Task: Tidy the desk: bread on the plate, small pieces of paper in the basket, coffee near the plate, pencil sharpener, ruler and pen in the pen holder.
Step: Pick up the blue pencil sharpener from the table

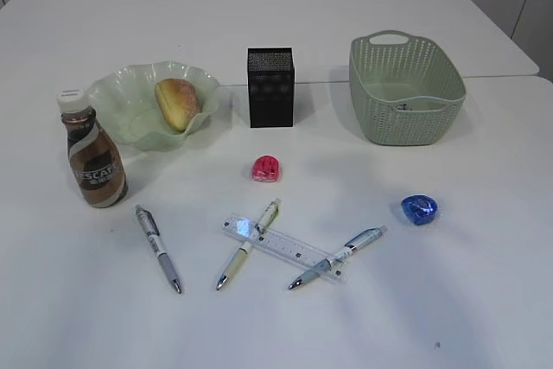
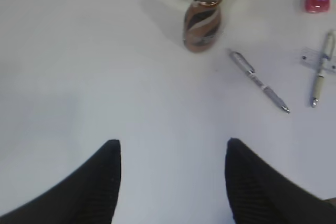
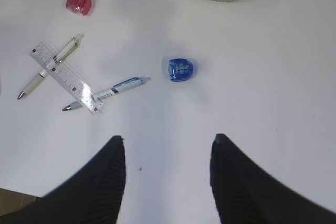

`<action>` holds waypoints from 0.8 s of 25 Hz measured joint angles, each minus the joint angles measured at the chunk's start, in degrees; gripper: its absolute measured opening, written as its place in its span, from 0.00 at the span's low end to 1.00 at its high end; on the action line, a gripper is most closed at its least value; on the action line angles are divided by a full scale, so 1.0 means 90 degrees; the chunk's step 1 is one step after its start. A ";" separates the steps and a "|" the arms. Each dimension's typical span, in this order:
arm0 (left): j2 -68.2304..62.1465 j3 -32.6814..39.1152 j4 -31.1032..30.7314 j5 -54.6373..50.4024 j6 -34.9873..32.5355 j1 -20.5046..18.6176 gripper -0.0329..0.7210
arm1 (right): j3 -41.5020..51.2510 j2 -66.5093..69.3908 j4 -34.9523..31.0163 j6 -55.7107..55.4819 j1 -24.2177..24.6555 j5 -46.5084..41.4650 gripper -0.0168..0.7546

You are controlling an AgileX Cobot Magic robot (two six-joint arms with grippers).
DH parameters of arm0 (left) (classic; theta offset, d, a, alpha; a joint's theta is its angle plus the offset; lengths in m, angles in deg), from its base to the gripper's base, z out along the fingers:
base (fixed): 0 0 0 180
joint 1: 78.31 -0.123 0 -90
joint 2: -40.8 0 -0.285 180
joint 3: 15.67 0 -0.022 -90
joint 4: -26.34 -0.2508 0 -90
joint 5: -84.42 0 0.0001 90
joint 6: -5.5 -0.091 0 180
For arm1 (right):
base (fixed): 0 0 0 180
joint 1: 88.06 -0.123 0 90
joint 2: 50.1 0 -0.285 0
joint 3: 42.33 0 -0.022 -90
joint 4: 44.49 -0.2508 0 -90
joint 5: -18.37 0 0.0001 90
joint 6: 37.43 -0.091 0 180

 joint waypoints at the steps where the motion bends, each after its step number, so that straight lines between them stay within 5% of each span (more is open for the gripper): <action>1: 0.0103 0.0000 0.0114 -0.0012 -0.0177 0.0068 0.62 | 0.0000 0.0000 0.0000 0.0000 0.0000 0.0000 0.57; 6: 0.0978 -0.0013 0.0022 -0.0067 -0.0537 0.0529 0.62 | 0.0000 -0.0081 -0.0072 0.0000 0.0000 0.0000 0.57; 13: 0.2418 0.0030 -0.0222 -0.0108 -0.0565 0.0592 0.62 | 0.0000 -0.0167 -0.0125 0.0047 0.0000 0.0000 0.57; 20: 0.3609 0.1114 -0.0265 -0.0139 -0.0565 0.0592 0.62 | 0.0000 -0.0167 -0.0125 0.0071 0.0000 0.0000 0.57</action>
